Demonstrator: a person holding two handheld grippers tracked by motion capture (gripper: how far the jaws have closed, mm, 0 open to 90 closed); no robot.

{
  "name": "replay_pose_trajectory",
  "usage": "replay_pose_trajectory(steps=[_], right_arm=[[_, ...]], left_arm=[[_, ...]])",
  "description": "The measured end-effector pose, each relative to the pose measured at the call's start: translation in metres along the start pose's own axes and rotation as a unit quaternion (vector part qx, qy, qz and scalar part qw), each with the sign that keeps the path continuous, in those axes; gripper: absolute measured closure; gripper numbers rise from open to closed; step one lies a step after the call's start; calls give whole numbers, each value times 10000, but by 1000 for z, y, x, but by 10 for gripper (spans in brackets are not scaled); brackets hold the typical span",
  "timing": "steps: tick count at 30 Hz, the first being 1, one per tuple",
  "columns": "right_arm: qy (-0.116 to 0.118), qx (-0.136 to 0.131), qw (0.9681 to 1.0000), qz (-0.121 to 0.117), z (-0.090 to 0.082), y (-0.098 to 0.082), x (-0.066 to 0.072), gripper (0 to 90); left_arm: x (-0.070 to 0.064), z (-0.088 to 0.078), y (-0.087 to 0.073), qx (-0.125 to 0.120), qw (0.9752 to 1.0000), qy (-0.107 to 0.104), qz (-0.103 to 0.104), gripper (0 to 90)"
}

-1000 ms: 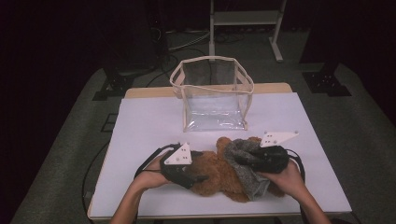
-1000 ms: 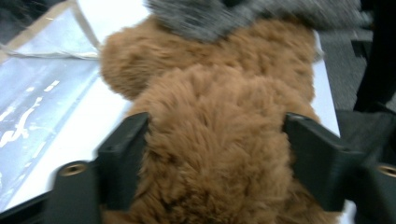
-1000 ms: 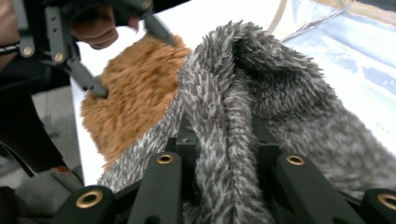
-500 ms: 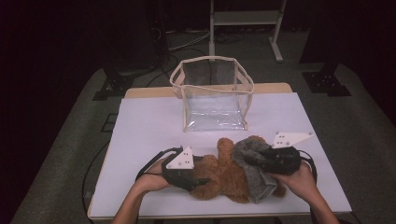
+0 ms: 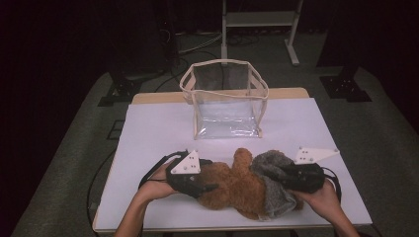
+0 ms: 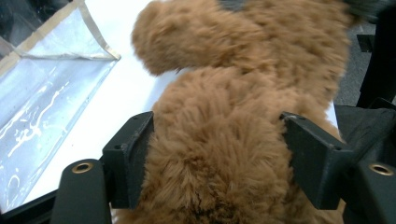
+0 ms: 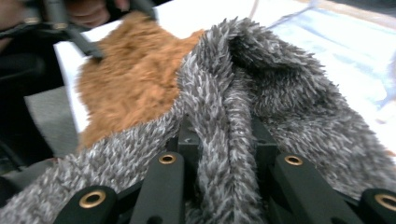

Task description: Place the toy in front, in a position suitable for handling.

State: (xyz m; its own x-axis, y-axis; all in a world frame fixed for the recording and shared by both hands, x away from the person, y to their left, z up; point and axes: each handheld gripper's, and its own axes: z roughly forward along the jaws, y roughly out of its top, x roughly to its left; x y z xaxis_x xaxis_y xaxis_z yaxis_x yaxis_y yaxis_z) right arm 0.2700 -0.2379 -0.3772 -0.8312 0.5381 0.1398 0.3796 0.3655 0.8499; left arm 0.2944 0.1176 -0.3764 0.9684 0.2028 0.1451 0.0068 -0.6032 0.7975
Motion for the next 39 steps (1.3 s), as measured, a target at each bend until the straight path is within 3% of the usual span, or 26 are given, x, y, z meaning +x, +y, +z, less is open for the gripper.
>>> replay_pose_trajectory(steps=[3,6,8,13,17,19,24,27,30,35,39], right_arm=[[86,-44,9999,-43,-7,-6,12,721],[94,-63,9999,-58,-14,-8,12,719],[72,-67,10000,-7,-17,-7,4,718],[-216,31,9994,275,-18,-7,-30,716],[-274,100,9984,479,-15,-8,-49,714],[-191,78,9984,523,-13,-4,-53,715],[256,71,9996,112,2,16,-37,713],[186,192,9996,-36,9,23,-32,712],[57,240,9996,102,12,21,-44,714],[-275,194,9983,480,4,4,-70,714],[-227,178,9974,662,-4,-8,-75,714]], left_arm=[[-2,2,-1,-5,9999,-169,16,297],[-7,4,-3,-18,9996,-240,157,336],[-8,4,-3,0,9995,-221,219,341],[-7,4,-6,-19,9997,-223,132,344],[-6,5,-6,-37,9996,-242,106,344],[-6,5,-6,-29,9996,-264,118,344],[-8,4,-6,5,9994,-291,200,343],[-8,3,-6,18,9994,-274,194,343],[-8,4,-6,1,9995,-272,169,343],[-7,4,-7,-11,9994,-293,175,343],[-6,4,-7,-26,9994,-309,154,340]])
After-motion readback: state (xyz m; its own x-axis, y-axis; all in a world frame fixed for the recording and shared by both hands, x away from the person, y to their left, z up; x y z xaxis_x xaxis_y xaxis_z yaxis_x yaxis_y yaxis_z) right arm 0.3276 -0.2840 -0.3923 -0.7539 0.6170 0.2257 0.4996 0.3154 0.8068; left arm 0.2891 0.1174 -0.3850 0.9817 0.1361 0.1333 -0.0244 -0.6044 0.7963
